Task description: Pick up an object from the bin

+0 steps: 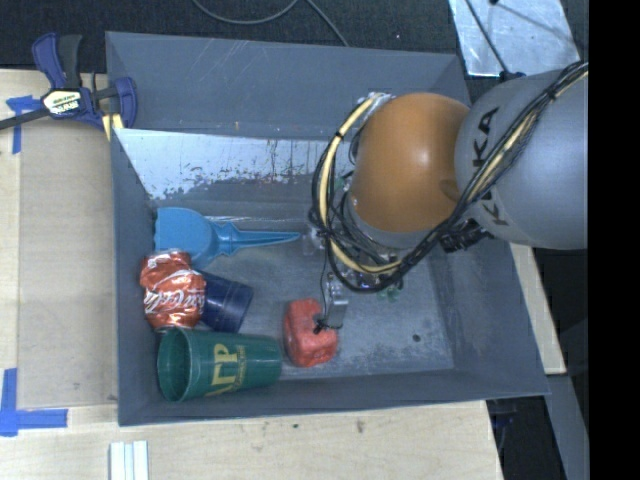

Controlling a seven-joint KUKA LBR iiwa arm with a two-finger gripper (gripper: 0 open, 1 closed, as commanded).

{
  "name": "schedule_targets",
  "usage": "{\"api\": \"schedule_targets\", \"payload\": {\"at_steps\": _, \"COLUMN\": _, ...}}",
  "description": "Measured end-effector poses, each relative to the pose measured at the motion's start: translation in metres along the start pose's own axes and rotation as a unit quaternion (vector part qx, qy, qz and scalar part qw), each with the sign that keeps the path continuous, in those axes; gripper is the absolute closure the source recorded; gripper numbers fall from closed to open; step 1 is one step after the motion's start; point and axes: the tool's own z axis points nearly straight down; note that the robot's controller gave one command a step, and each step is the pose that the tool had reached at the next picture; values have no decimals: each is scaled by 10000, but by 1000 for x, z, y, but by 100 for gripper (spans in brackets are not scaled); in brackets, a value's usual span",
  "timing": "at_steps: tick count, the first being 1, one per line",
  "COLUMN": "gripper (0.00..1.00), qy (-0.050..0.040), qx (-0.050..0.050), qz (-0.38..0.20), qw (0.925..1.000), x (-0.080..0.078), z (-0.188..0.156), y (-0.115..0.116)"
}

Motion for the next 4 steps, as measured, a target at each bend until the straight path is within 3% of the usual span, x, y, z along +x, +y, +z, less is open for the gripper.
{"api": "schedule_targets", "payload": {"at_steps": 1, "gripper": 0, "qy": -5, "qx": 0, "qz": 3, "qw": 10000, "x": 0, "z": -1, "y": 0}}
{"api": "schedule_targets", "payload": {"at_steps": 2, "gripper": 0, "qy": -11, "qx": -3, "qz": -110, "qw": 9999, "x": -22, "z": -32, "y": -5}}
{"api": "schedule_targets", "payload": {"at_steps": 3, "gripper": 0, "qy": -74, "qx": -3, "qz": -508, "qw": 9987, "x": 1, "z": 1, "y": -15}}
{"api": "schedule_targets", "payload": {"at_steps": 4, "gripper": 0, "qy": 17, "qx": -3, "qz": -417, "qw": 9991, "x": 17, "z": 28, "y": -30}}
